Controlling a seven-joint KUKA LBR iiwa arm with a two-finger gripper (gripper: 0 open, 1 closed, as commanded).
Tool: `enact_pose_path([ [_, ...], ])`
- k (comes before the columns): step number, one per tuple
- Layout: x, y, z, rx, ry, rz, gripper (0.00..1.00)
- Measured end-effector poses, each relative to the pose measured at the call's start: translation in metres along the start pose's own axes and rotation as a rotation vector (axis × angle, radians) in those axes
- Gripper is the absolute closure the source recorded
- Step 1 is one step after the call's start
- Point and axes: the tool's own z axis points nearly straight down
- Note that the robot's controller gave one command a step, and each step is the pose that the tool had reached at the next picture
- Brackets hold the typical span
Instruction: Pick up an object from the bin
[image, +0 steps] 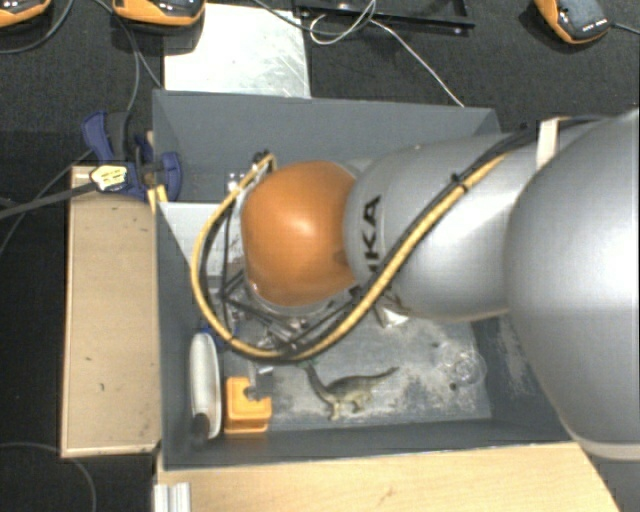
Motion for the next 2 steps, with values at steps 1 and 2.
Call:
enact_pose_path([
  [1,-0.013,-0.014,-0.082,0.0,0.001,-0.062,0.0],
  [2,-0.038,-0.03,-0.084,-0.001,-0.008,-0.031,0.0],
])
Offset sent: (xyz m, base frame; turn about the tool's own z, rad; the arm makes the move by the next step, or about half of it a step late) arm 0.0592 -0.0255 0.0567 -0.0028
